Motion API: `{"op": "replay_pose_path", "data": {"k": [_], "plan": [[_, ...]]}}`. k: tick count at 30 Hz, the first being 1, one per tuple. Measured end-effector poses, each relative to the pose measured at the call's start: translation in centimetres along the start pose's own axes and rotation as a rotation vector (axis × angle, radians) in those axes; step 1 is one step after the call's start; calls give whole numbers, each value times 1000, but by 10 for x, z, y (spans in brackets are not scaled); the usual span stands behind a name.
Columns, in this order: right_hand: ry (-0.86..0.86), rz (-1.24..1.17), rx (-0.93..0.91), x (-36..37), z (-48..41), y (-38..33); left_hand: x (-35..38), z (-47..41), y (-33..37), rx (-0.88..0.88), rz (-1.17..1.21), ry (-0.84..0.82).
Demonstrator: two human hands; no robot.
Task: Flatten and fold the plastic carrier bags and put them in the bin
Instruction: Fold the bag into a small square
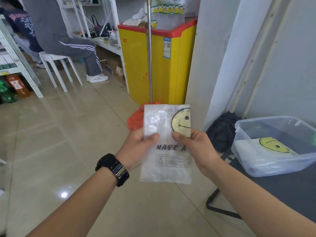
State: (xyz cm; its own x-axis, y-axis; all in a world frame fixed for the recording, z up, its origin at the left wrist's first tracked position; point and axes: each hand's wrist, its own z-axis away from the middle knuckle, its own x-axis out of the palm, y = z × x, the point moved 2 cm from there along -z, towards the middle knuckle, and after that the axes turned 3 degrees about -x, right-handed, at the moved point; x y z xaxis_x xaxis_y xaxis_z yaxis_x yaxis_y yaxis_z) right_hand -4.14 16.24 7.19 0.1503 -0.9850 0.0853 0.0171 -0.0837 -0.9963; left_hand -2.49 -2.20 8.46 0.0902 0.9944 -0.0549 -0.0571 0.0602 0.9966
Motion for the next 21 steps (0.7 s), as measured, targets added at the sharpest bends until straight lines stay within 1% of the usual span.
{"op": "replay_pose_path", "data": {"k": [3,4,7,8,10,12,14,16,18,19,21], "plan": [[-70,104,1,-7,-2,-3,-6,0,5,53,-38,54],[-81,116,-1,-9,-2,-4,-8,-1,5,52,-54,30],[-70,106,-33,-14,-1,-6,-12,-1,1,-5,-19,-124],[-73,92,-37,-15,-1,-7,-13,-2,0,-8,8,-137],[-101,47,-37,-16,0,-9,-17,-4,2,55,66,-105],[-122,-67,5,-17,0,-11,-18,-3,6,102,96,-35],[-96,-178,57,-19,0,-13,-17,-2,7,140,76,40],[-78,-130,53,-16,0,-14,-16,0,6,203,-24,105],[-23,26,2,-15,0,-11,-12,0,7,232,-44,129],[-3,76,-24,-14,0,-10,-11,-2,6,203,38,108],[10,81,-64,-11,0,-7,-6,-3,4,69,348,6]]}}
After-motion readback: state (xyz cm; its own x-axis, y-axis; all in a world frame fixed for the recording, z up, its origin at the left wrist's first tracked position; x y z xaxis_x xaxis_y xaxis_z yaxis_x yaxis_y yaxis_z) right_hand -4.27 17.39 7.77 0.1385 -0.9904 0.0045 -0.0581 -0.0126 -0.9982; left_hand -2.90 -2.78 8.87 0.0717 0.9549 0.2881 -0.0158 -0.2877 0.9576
